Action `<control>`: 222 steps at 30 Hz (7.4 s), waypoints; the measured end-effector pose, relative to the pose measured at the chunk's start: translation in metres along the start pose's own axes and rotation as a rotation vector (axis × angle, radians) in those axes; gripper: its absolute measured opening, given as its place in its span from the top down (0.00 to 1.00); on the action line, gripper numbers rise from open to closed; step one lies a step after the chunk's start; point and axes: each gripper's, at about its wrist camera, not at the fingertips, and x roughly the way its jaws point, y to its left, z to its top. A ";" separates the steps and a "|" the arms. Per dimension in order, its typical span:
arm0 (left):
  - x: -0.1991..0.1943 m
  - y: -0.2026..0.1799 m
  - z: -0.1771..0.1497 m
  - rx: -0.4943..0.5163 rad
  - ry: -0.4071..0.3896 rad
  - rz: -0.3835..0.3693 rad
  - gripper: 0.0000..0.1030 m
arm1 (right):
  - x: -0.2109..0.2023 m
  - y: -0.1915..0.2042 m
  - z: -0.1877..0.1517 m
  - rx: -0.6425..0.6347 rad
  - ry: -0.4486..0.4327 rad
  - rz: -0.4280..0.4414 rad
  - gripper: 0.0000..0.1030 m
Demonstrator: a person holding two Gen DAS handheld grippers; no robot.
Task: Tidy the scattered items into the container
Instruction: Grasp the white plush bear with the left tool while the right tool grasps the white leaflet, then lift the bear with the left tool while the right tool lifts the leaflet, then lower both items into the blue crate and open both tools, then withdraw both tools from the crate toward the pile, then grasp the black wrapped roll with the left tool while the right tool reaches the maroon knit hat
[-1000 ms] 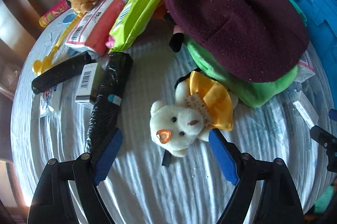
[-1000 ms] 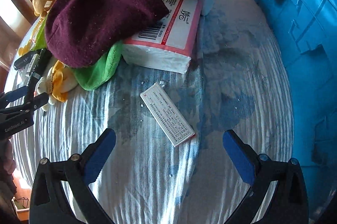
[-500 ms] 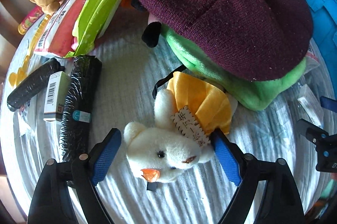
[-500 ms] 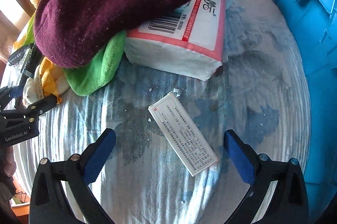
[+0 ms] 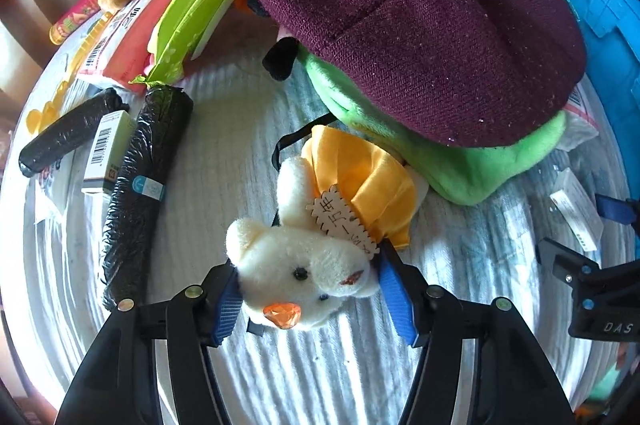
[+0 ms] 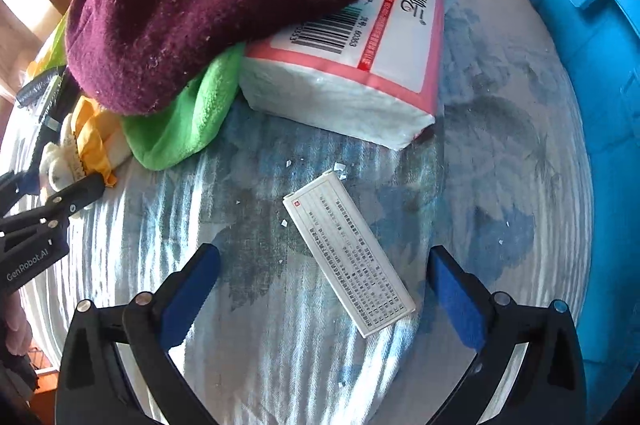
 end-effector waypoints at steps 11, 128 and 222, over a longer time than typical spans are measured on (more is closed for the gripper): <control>-0.023 -0.021 -0.009 -0.035 -0.004 -0.008 0.45 | -0.026 0.004 -0.010 -0.047 -0.104 0.009 0.51; -0.316 -0.431 -0.034 0.232 -0.436 -0.147 0.21 | -0.352 -0.358 -0.145 0.249 -0.546 -0.387 0.04; 0.042 0.124 0.044 -0.057 0.071 -0.032 0.67 | -0.020 0.131 0.116 -0.058 -0.243 -0.059 0.00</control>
